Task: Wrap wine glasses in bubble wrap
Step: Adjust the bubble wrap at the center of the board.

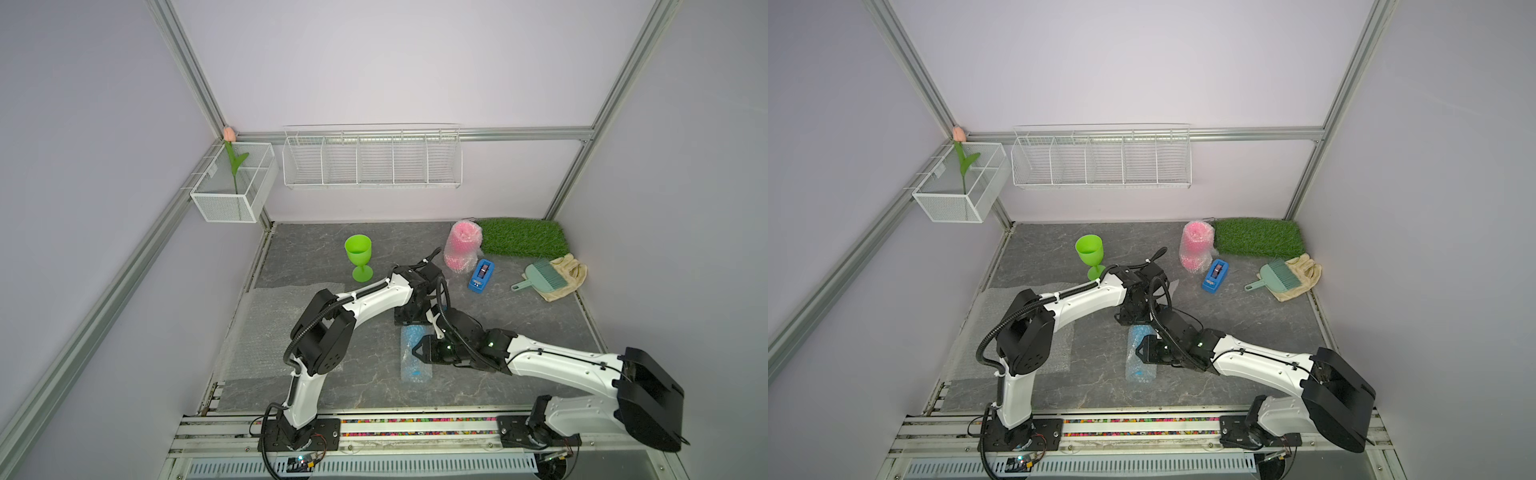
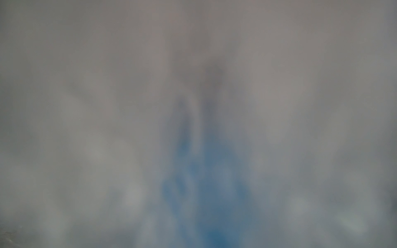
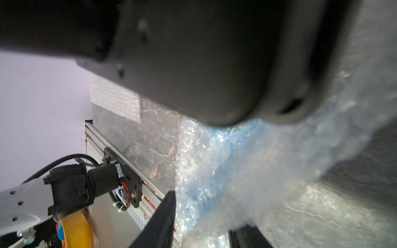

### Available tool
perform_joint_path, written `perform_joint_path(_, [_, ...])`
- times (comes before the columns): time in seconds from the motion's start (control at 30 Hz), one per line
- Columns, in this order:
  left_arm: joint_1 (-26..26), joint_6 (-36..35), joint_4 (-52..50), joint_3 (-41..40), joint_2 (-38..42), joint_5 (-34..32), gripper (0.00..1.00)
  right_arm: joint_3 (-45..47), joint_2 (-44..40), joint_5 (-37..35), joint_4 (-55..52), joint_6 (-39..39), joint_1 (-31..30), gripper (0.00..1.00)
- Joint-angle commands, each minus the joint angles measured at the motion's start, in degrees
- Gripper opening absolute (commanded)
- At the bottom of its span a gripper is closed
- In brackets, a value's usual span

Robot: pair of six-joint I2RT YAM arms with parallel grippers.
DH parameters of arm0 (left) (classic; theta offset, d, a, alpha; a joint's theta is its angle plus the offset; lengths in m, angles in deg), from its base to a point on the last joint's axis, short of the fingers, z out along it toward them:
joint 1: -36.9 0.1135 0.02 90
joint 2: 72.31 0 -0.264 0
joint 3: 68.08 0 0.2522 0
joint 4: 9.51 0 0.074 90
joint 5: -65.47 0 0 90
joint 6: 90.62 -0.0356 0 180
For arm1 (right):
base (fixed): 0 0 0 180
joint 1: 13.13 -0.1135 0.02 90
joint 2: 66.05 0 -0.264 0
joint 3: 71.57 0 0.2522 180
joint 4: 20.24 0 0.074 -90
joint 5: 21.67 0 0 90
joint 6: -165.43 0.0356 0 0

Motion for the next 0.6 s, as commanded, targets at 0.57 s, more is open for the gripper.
perform_joint_path(0.57, [0.40,6.61,9.00,-4.31,-1.22,4.51,0.60,-11.56,7.98,-17.18,-17.51,-2.99,-9.49,0.23])
